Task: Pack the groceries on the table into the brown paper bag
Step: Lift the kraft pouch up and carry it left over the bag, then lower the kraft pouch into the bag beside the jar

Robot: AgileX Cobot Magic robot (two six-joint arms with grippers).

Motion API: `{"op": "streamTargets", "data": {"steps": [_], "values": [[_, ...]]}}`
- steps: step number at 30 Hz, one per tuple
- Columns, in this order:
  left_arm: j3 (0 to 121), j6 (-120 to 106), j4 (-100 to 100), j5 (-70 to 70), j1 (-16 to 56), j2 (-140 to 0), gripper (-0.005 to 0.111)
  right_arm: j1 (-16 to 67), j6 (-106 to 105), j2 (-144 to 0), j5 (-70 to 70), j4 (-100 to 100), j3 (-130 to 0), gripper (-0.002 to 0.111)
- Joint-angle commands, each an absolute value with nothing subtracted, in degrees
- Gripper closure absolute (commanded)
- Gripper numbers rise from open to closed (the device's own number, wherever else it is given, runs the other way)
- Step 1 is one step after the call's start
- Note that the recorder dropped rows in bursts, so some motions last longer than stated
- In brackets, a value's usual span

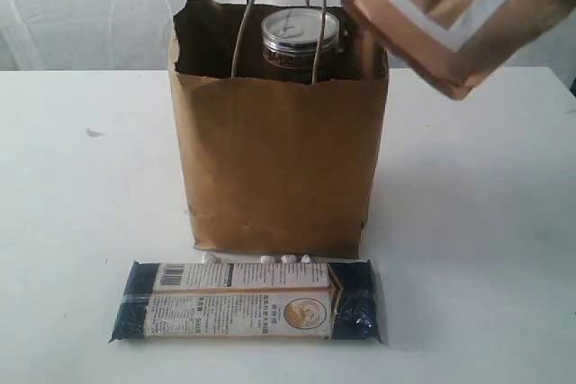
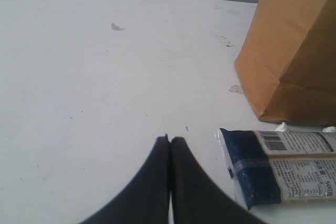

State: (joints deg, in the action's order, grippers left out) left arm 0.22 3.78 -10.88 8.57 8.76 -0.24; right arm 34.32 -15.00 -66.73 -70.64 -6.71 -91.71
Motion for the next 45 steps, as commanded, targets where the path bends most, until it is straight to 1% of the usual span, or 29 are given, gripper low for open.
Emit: {"op": "streamTargets", "data": {"steps": [1, 7, 15, 19, 27, 34, 38, 45], "values": [[0.0, 4.1, -11.2, 8.5, 8.7, 0.0, 0.107, 34.4, -13.0, -66.7, -65.9, -12.8, -95.7, 0.108], [0.0, 4.0, -11.2, 8.5, 8.7, 0.0, 0.107, 34.4, -15.3, -68.7, -58.3, -12.6, -97.2, 0.108], [0.0, 4.0, -11.2, 8.5, 8.7, 0.0, 0.107, 34.4, -16.6, -76.2, -50.2, -12.0, -100.4, 0.108], [0.0, 4.0, -11.2, 8.5, 8.7, 0.0, 0.107, 34.4, -16.6, -79.3, -47.2, -8.4, -100.9, 0.108], [0.0, 4.0, -11.2, 8.5, 8.7, 0.0, 0.107, 34.4, -25.8, -82.4, -44.6, 8.8, -100.9, 0.108], [0.0, 4.0, -11.2, 8.5, 8.7, 0.0, 0.107, 34.4, -25.8, -84.1, -40.3, 11.0, -100.9, 0.108], [0.0, 4.0, -11.2, 8.5, 8.7, 0.0, 0.107, 35.0, -25.8, -85.2, -40.3, 14.9, -100.9, 0.108], [0.0, 4.0, -11.2, 8.5, 8.7, 0.0, 0.107, 37.4, -25.7, -87.1, -40.6, 15.6, -100.9, 0.108]]}}
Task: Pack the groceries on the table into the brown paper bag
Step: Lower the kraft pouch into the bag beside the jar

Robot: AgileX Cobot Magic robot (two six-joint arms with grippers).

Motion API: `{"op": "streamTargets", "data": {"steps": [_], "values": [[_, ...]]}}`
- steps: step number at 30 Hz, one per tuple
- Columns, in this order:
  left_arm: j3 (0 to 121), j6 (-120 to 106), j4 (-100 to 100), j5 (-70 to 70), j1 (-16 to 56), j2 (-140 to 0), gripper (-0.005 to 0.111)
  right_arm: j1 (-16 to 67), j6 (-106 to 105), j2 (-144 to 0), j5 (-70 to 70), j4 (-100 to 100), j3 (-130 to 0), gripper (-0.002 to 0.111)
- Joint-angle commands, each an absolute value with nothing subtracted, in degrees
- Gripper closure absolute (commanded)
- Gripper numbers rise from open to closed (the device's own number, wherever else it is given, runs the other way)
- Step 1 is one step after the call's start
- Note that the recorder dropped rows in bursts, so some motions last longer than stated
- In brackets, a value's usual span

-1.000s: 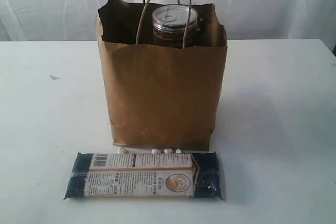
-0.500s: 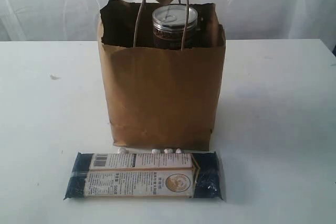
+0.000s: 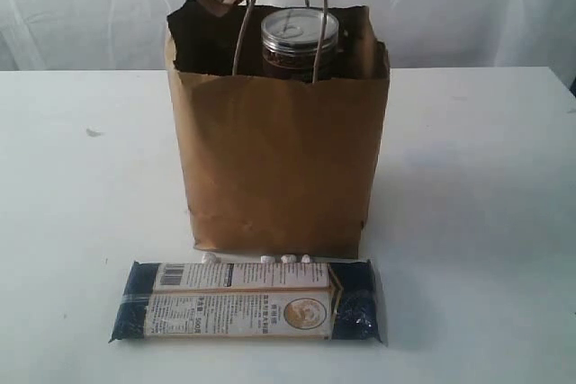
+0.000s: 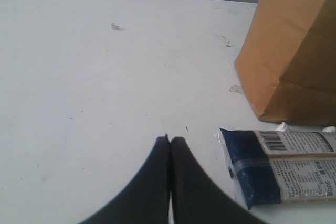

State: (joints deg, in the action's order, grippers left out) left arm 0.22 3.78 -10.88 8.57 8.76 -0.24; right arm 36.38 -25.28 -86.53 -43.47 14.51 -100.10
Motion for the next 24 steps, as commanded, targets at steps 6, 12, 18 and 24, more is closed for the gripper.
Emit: {"op": "streamTargets", "data": {"steps": [6, 12, 18, 24], "values": [[0.0, 4.0, -11.2, 8.5, 8.7, 0.0, 0.107, 37.8, -23.6, -89.3, -40.6, 16.5, -100.9, 0.108], [0.0, 4.0, -11.2, 8.5, 8.7, 0.0, 0.107, 37.8, -17.9, -89.5, -42.7, 15.5, -100.9, 0.108], [0.0, 4.0, -11.2, 8.5, 8.7, 0.0, 0.107, 37.8, -5.0, -89.5, -44.9, 10.0, -100.9, 0.108], [0.0, 4.0, -11.2, 8.5, 8.7, 0.0, 0.107, 37.8, 1.9, -89.5, -44.9, 5.7, -100.9, 0.108]]}}
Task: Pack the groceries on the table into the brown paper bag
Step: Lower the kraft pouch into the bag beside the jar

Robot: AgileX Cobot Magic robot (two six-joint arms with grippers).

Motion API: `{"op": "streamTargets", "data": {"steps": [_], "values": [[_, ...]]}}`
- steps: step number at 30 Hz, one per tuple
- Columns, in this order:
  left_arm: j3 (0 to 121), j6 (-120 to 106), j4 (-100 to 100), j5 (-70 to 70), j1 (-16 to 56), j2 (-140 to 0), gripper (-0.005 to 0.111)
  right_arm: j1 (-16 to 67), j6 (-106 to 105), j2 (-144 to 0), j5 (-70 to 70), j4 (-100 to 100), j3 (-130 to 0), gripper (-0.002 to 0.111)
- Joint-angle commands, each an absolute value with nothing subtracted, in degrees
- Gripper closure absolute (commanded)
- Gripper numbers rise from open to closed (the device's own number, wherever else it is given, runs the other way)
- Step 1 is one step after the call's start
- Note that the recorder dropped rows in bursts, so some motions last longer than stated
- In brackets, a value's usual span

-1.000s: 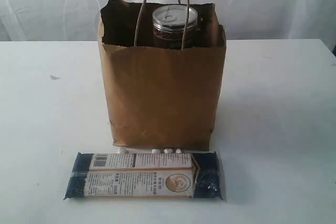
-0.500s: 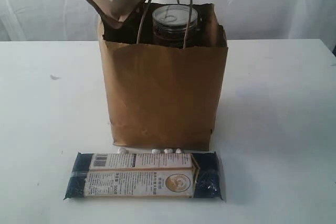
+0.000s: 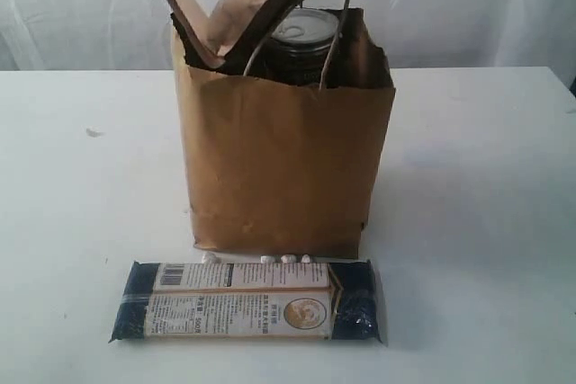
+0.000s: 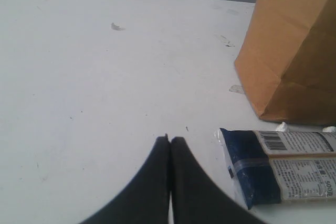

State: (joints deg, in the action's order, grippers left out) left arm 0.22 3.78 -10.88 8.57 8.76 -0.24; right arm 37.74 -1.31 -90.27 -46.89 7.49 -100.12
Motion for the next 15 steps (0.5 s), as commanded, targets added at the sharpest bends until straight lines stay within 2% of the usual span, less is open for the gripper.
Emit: {"op": "streamTargets", "data": {"steps": [1, 15], "values": [[0.0, 4.0, -11.2, 8.5, 8.7, 0.0, 0.107, 37.8, 2.9, -89.5, -45.0, 5.7, -100.9, 0.108], [0.0, 4.0, -11.2, 8.5, 8.7, 0.0, 0.107, 37.8, 9.2, -90.1, -51.5, 3.5, -100.9, 0.108]]}}
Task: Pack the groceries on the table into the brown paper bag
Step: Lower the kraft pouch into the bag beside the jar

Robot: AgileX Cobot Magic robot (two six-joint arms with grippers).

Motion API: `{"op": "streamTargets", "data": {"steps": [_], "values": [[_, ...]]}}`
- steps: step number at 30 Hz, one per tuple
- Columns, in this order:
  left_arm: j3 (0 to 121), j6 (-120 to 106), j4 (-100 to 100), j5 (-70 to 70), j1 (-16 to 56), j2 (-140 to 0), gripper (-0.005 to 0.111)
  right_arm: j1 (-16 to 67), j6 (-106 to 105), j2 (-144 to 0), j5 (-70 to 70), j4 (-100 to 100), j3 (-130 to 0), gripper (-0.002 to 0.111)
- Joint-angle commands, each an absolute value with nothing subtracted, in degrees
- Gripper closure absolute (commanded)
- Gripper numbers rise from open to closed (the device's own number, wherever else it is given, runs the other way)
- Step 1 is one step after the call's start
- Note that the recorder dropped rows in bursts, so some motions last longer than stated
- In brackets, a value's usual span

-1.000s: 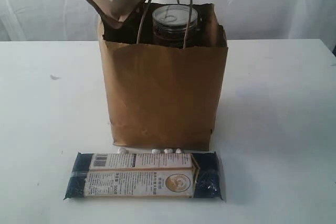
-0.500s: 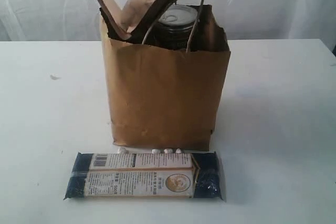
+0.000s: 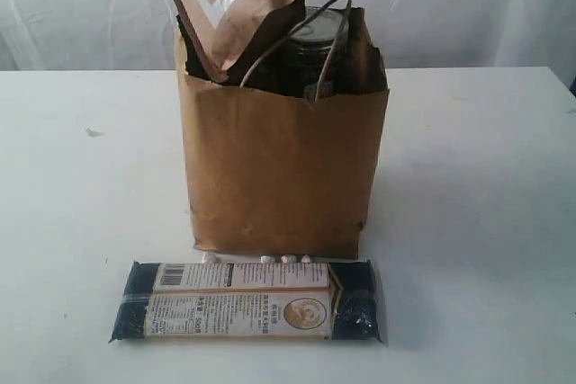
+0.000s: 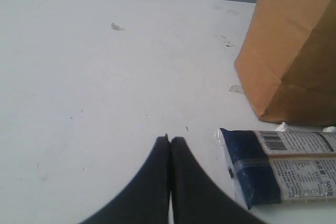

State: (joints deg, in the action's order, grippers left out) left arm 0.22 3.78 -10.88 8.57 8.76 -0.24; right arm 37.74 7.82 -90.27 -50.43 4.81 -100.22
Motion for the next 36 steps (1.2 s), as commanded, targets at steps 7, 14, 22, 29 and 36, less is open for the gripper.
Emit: {"op": "streamTargets", "data": {"steps": [7, 14, 22, 29, 36], "values": [[0.0, 4.0, -11.2, 8.5, 8.7, 0.0, 0.107, 37.8, 9.4, -93.0, -54.2, 2.9, -100.9, 0.108], [0.0, 4.0, -11.2, 8.5, 8.7, 0.0, 0.107, 37.8, 10.5, -95.7, -54.7, 2.9, -100.9, 0.108], [0.0, 4.0, -11.2, 8.5, 8.7, 0.0, 0.107, 37.8, 10.5, -100.0, -58.4, 4.1, -100.9, 0.108], [0.0, 4.0, -11.2, 8.5, 8.7, 0.0, 0.107, 37.8, 10.2, -100.7, -56.7, 5.8, -100.9, 0.077], [0.0, 4.0, -11.2, 8.5, 8.7, 0.0, 0.107, 37.8, 4.7, -100.6, -53.8, 13.5, -102.9, 0.044]]}}
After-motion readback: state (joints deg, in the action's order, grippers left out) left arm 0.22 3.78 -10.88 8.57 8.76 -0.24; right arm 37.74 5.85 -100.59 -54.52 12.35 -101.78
